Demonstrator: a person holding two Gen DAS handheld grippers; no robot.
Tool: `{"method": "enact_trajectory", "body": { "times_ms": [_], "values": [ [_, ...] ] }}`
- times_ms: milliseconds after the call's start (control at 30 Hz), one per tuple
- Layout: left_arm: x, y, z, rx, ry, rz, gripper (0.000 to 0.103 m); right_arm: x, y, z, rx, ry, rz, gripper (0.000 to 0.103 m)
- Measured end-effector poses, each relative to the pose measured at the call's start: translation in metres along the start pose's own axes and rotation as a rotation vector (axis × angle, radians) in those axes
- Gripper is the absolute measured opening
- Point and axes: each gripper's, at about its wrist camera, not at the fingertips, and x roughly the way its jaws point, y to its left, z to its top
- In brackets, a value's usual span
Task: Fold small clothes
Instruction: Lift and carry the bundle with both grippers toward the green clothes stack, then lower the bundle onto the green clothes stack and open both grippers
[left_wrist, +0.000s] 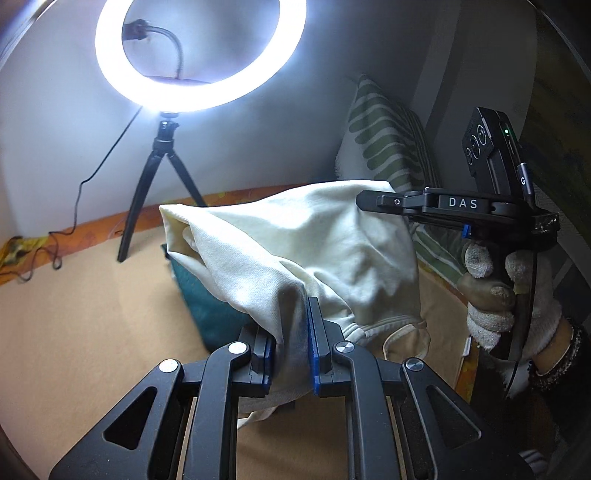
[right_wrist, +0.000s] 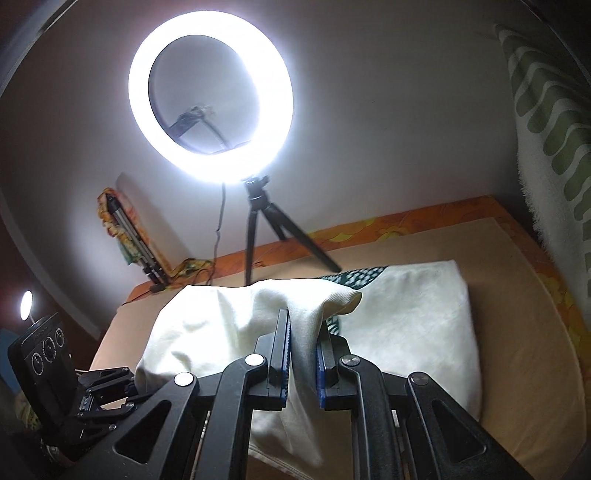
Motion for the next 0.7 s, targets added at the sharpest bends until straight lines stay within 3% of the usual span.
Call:
{"method": "enact_trajectory", "body": {
  "times_ms": [367,700],
  "values": [
    [0.052,0.001,0.012,-0.036,0.065,0.005,0.013,0.042,-0.046,0.026,-0.048,0.041,-0.092,0.009],
    [0.065,0.001,0.005,-0.028,0.147,0.042,0.014,0.076,-0.061,0.023,-0.064,0.098,-0.185,0.006]
  ]
}}
